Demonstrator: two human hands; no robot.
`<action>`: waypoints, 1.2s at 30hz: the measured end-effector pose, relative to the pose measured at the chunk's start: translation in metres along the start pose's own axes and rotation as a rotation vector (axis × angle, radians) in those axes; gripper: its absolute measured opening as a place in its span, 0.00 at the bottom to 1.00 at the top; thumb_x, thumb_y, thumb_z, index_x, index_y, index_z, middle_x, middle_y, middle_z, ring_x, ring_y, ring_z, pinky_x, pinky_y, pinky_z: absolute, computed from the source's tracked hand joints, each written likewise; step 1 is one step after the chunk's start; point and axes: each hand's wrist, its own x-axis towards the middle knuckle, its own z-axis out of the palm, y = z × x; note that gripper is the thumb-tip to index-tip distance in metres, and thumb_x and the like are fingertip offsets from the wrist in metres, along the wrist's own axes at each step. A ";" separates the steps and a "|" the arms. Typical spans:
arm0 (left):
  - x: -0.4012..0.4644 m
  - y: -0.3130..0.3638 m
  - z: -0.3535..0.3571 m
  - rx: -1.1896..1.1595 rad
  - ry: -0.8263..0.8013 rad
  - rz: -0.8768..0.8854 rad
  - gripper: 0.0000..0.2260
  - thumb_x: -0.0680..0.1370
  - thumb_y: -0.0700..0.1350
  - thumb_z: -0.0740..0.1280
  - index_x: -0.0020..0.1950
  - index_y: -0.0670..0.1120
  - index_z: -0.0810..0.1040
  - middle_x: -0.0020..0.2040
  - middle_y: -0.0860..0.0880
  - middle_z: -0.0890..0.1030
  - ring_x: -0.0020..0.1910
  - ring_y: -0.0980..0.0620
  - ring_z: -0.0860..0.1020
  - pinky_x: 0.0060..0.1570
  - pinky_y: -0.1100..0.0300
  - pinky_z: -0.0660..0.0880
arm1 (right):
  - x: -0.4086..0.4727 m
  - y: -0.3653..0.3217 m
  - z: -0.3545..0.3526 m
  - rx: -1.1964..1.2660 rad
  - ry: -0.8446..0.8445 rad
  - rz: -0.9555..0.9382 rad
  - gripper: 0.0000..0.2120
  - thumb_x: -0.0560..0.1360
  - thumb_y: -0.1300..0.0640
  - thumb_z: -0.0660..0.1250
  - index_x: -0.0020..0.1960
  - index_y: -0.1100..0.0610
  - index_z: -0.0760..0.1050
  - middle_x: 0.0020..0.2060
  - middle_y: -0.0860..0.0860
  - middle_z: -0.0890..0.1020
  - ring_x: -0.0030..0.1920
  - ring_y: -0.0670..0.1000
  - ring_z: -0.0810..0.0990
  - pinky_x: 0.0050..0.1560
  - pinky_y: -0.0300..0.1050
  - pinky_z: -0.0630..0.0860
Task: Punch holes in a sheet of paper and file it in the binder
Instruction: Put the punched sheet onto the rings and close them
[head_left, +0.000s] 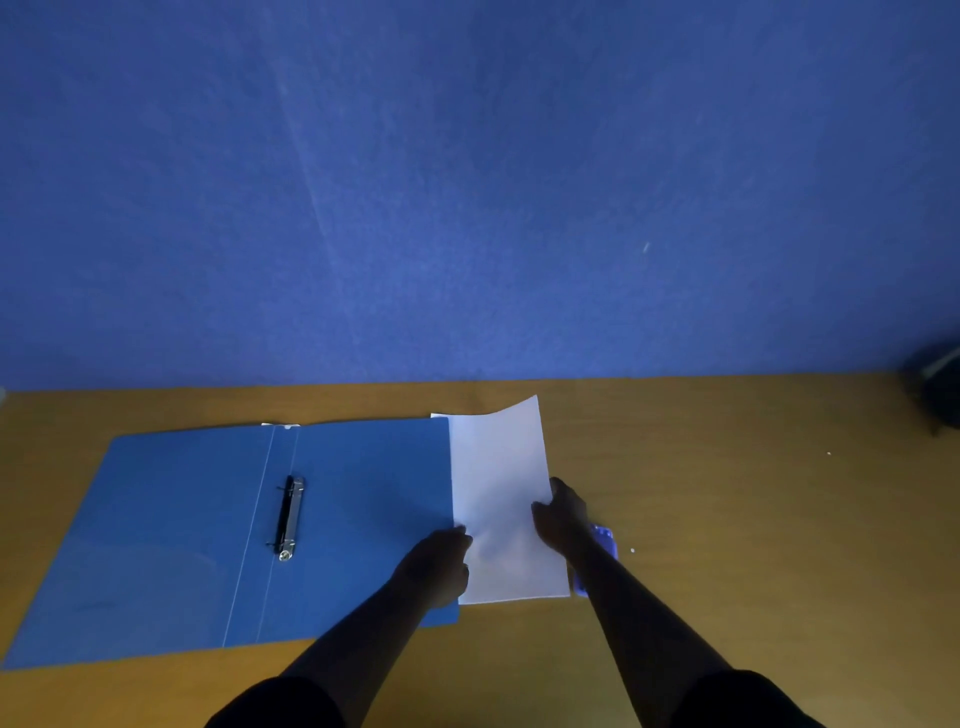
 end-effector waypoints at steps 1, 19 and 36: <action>-0.001 -0.002 -0.001 -0.026 -0.005 0.000 0.23 0.81 0.42 0.57 0.77 0.45 0.61 0.79 0.47 0.59 0.77 0.47 0.58 0.75 0.54 0.58 | -0.002 -0.001 -0.001 0.003 0.018 -0.008 0.17 0.73 0.62 0.60 0.61 0.57 0.76 0.56 0.57 0.82 0.56 0.59 0.79 0.52 0.41 0.71; -0.034 -0.022 -0.053 -0.884 0.147 -0.254 0.10 0.78 0.46 0.63 0.50 0.39 0.78 0.48 0.40 0.82 0.46 0.46 0.83 0.46 0.51 0.79 | -0.053 -0.045 -0.070 -0.033 0.288 -0.109 0.16 0.69 0.63 0.62 0.55 0.56 0.79 0.51 0.57 0.84 0.46 0.57 0.78 0.45 0.41 0.69; -0.109 -0.155 -0.065 -1.022 0.310 -0.439 0.03 0.72 0.38 0.71 0.41 0.37 0.82 0.37 0.41 0.83 0.35 0.47 0.82 0.41 0.51 0.83 | -0.094 -0.088 0.080 0.171 0.101 -0.135 0.16 0.73 0.63 0.65 0.60 0.59 0.78 0.53 0.57 0.84 0.50 0.58 0.81 0.50 0.47 0.77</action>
